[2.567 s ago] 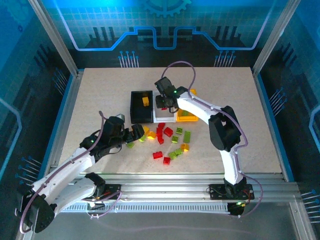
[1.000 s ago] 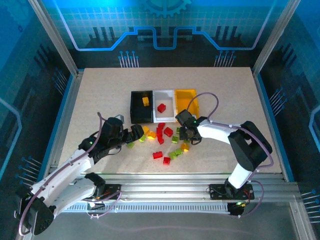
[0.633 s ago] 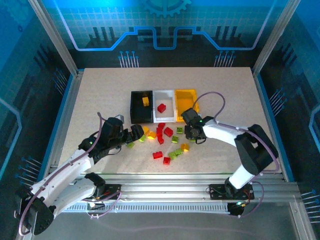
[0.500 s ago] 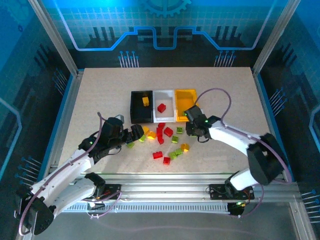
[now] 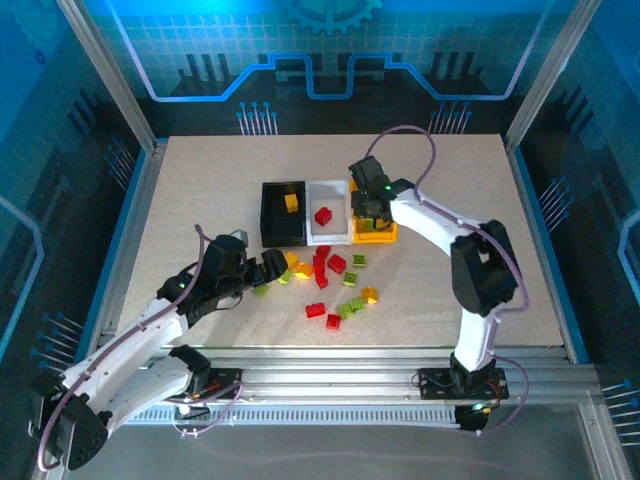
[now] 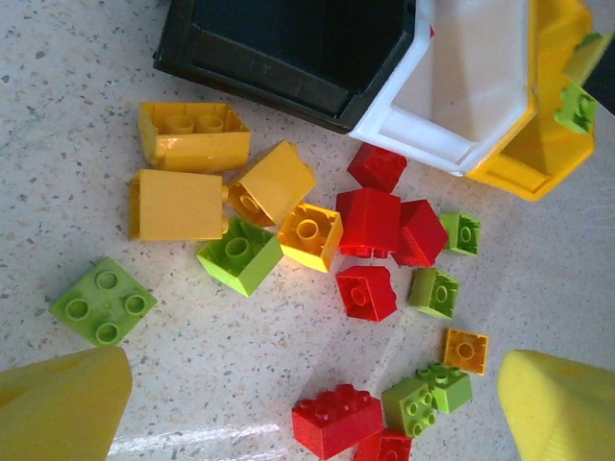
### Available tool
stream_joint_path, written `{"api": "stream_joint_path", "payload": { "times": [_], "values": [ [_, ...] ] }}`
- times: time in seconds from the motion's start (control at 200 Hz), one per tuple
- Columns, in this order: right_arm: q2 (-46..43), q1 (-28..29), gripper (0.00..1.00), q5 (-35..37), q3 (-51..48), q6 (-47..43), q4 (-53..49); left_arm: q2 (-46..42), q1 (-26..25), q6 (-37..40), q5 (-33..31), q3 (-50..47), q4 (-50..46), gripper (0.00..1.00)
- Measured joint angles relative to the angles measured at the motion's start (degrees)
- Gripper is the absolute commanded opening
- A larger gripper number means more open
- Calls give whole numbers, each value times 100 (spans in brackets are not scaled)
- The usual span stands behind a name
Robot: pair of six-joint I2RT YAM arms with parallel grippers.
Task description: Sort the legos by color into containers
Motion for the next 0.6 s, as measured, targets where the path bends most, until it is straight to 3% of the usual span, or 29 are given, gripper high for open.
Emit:
{"api": "stream_joint_path", "payload": {
  "times": [0.345,0.6],
  "values": [
    [673,-219,57,120,719,219,-601,-22,24,-4,-155,0,-358,99],
    [293,-184,60,70,619,240,-557,20,28,-2,-356,33,-616,98]
  ]
}}
